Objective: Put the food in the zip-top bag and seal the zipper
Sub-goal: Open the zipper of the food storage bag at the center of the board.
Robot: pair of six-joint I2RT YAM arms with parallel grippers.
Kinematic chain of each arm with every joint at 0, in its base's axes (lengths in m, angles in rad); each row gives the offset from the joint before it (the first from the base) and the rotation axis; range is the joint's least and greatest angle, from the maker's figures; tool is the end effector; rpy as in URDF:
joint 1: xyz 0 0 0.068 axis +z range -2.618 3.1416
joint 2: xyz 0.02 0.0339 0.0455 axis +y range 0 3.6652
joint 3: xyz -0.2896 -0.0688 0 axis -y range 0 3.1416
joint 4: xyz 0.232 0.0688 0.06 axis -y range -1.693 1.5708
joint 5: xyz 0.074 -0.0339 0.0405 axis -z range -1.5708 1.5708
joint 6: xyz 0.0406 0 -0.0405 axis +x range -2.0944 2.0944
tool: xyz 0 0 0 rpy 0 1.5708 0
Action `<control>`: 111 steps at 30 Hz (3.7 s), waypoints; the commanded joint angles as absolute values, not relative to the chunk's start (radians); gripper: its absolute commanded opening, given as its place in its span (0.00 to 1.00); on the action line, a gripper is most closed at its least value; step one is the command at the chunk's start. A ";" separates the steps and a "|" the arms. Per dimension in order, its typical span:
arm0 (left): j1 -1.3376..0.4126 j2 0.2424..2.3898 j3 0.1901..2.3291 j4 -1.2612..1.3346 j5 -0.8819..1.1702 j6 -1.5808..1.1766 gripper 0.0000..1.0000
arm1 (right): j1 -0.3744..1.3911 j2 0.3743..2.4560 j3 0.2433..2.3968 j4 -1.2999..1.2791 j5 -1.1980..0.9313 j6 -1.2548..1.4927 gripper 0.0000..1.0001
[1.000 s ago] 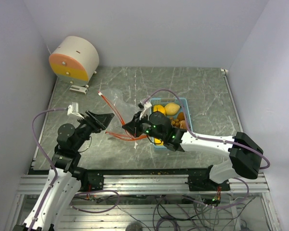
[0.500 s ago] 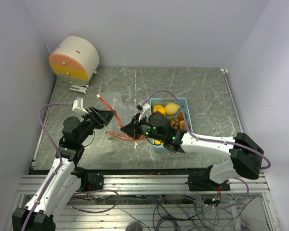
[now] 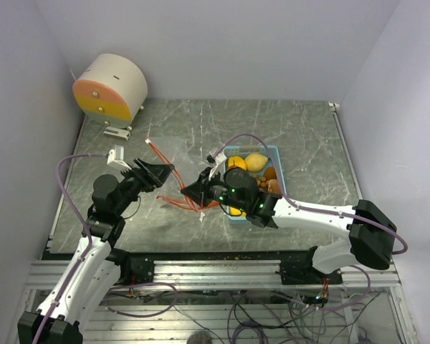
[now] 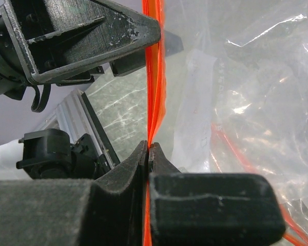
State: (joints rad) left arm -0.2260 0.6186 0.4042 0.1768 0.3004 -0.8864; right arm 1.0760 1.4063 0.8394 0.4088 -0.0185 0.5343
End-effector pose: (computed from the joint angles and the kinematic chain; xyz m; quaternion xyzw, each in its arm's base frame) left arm 0.1301 -0.0422 0.2865 -0.1327 0.7073 -0.4537 0.5256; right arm 0.1483 0.2764 0.3072 -0.2093 0.7314 0.4728 0.4447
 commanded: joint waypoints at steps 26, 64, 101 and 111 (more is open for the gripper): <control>-0.222 0.531 0.358 0.251 0.401 -0.854 0.63 | 1.081 1.385 0.900 0.361 0.009 0.513 0.00; -0.222 0.752 0.405 0.310 0.345 -0.856 0.52 | 1.088 1.392 0.907 0.313 -0.067 0.446 0.00; -0.235 0.812 0.735 -0.361 0.156 -0.560 0.07 | 1.152 1.432 0.986 0.291 0.221 0.310 0.44; -0.244 0.816 0.722 -0.333 0.186 -0.571 0.07 | 1.211 1.534 1.107 0.273 0.236 0.285 0.47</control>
